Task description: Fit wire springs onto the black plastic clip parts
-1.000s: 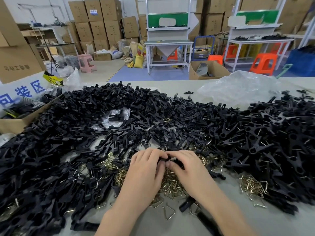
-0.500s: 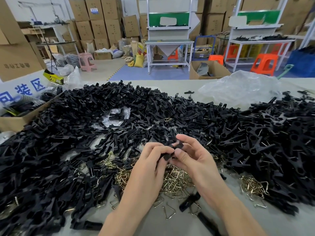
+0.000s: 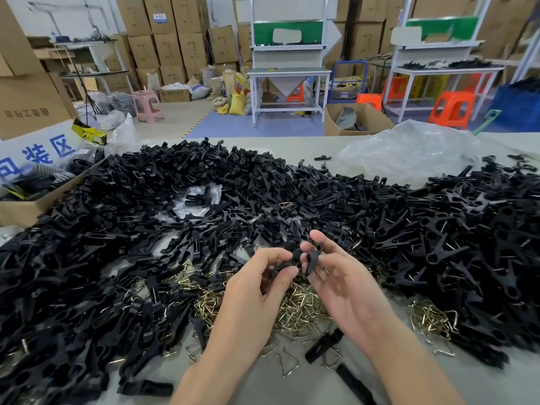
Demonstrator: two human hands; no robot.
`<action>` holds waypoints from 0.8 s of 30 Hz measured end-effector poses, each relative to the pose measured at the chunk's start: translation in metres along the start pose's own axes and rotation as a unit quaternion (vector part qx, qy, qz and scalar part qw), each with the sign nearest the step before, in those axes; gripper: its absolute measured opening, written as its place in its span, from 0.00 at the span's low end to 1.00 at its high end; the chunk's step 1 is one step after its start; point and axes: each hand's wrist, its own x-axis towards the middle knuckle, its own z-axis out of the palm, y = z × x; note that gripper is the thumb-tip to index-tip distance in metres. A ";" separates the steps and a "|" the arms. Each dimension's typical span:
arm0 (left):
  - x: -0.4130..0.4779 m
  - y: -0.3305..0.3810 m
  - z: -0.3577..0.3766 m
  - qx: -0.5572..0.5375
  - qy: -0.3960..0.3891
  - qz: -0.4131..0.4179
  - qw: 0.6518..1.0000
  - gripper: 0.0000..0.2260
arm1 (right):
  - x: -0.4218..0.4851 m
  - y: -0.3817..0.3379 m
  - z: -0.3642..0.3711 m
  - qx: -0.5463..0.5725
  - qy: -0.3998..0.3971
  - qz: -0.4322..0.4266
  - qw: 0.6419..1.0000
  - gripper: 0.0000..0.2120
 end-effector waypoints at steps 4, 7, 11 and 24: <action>-0.001 -0.002 0.000 0.006 -0.005 0.008 1.000 0.06 | -0.003 -0.001 0.002 0.006 0.004 0.004 1.000 0.15; -0.002 -0.002 0.000 0.010 -0.009 0.015 1.000 0.06 | -0.003 -0.001 0.004 -0.014 0.007 0.001 1.000 0.15; -0.001 0.001 -0.001 -0.002 -0.005 0.006 1.000 0.07 | -0.003 0.001 0.004 -0.010 0.003 0.021 1.000 0.17; -0.001 0.000 0.000 0.015 -0.034 0.006 0.999 0.07 | -0.003 -0.001 0.003 0.031 0.023 0.014 0.999 0.13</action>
